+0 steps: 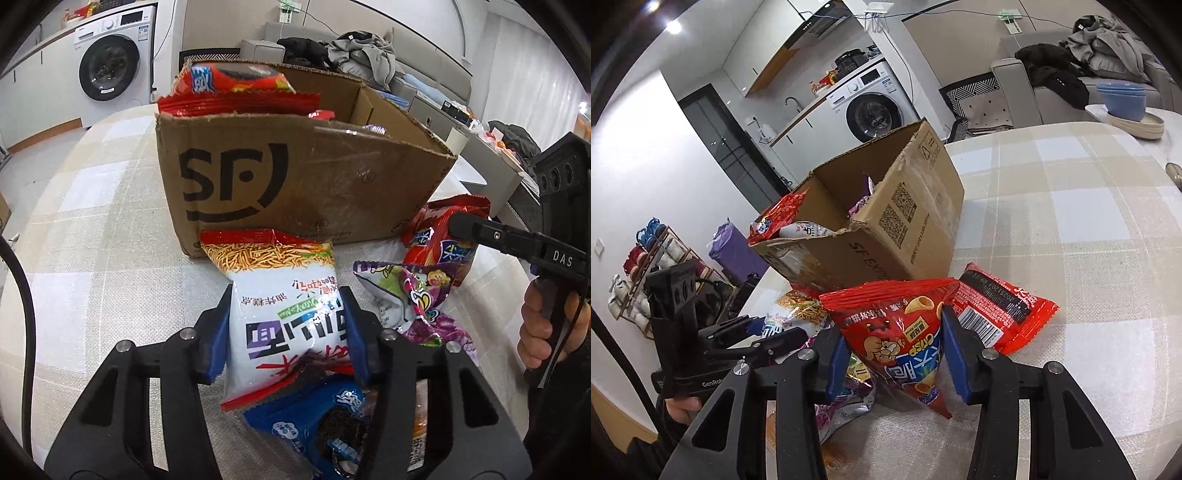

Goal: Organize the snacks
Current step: 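Lift the noodle bag with left gripper while right gripper lifts the red chip bag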

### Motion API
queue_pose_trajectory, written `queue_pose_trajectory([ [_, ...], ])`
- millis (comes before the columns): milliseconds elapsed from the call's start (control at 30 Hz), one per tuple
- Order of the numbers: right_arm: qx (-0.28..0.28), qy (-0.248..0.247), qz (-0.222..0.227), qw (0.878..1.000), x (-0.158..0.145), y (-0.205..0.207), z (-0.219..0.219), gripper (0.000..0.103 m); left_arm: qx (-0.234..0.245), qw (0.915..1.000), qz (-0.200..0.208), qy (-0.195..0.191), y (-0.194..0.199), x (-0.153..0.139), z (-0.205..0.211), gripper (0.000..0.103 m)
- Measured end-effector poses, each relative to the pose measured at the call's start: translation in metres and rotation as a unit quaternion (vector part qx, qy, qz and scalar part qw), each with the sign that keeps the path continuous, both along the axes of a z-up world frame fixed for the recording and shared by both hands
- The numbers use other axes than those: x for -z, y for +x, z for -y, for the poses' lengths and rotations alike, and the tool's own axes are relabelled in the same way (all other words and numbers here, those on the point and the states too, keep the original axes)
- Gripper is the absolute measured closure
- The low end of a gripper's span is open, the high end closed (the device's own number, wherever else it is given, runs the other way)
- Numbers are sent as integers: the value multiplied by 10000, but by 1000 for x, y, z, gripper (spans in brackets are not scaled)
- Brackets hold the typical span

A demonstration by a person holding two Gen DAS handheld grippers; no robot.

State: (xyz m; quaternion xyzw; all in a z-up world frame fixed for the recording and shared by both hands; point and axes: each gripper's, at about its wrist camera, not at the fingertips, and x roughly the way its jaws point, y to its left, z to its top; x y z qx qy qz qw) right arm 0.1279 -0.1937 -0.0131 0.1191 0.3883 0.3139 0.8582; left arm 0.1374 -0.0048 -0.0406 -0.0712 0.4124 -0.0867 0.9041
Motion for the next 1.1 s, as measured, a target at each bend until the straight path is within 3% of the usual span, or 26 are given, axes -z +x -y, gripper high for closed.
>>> queue_pose_trajectory([
  [300,-10,23,282,9996,-11,-7,5,64,46,9997,243,-73,-24,-22,-10,54],
  [667,-15,267,479,9985,-26,-15,16,64,43,9986,485,-189,-65,-46,-42,54],
  [1100,-54,511,801,9955,-46,-26,21,64,139,9959,845,-288,-96,-94,-57,54],
])
